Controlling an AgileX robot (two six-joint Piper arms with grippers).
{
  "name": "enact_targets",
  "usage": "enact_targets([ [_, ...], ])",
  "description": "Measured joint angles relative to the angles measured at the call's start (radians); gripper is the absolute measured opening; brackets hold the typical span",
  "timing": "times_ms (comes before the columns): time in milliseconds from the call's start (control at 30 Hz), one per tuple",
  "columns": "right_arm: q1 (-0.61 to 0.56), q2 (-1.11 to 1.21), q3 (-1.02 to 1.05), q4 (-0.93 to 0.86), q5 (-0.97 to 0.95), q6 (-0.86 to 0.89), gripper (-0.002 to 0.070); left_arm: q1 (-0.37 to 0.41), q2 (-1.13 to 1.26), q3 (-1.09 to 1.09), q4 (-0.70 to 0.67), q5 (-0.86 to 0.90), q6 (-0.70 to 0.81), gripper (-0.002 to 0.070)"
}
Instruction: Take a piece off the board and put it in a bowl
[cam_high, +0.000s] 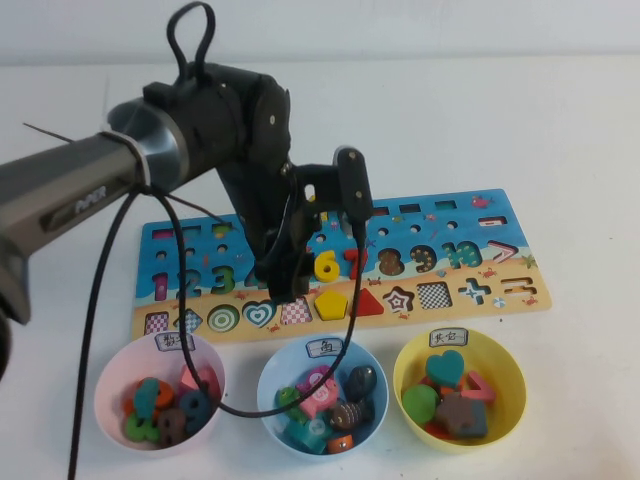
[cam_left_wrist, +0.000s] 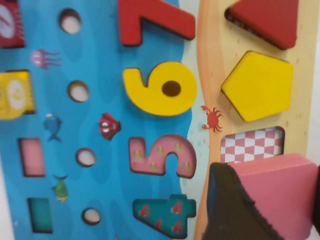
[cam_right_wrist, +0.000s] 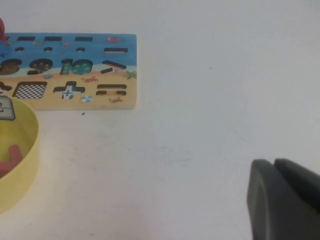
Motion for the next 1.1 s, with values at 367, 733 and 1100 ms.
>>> enact_targets([
  [367, 0.0, -0.002, 0.0, 0.0, 0.0, 0.0, -0.0019, -0.154, -0.107, 0.0, -0.126, -0.046, -0.052, 0.0282],
  [733, 0.0, -0.002, 0.0, 0.0, 0.0, 0.0, -0.0019, -0.345, -0.064, 0.0, -0.187, -0.088, -0.35, 0.0282],
  [1100, 0.0, -0.002, 0.0, 0.0, 0.0, 0.0, -0.0019, -0.393, 0.0, 0.006, -0.211, -0.09, -0.415, 0.0282],
])
